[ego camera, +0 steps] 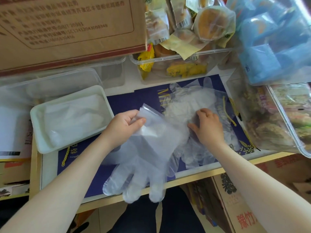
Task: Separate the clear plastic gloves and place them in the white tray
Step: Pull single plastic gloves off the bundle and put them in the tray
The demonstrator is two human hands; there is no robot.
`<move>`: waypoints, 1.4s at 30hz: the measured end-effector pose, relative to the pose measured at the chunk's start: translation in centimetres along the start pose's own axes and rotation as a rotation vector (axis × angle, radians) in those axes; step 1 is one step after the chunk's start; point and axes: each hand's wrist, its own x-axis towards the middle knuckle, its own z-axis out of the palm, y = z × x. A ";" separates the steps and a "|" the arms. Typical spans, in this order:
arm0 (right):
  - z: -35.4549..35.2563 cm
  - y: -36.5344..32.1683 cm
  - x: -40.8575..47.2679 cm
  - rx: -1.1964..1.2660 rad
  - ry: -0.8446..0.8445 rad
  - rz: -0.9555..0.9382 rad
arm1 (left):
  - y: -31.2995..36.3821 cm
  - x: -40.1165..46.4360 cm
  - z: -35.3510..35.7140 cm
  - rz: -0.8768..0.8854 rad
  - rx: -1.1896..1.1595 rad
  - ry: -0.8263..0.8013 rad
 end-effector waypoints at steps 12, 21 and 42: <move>-1.8 -1.6 -1.8 0.350 0.376 -0.394 | 1.1 0.6 2.2 0.214 0.239 -0.155; -2.3 -3.4 -3.5 0.094 0.425 -0.674 | 2.4 -0.2 3.9 -0.053 -0.313 -0.276; -7.3 -3.6 1.3 1.212 0.004 -0.020 | 2.3 0.4 -1.3 -0.026 -0.004 0.533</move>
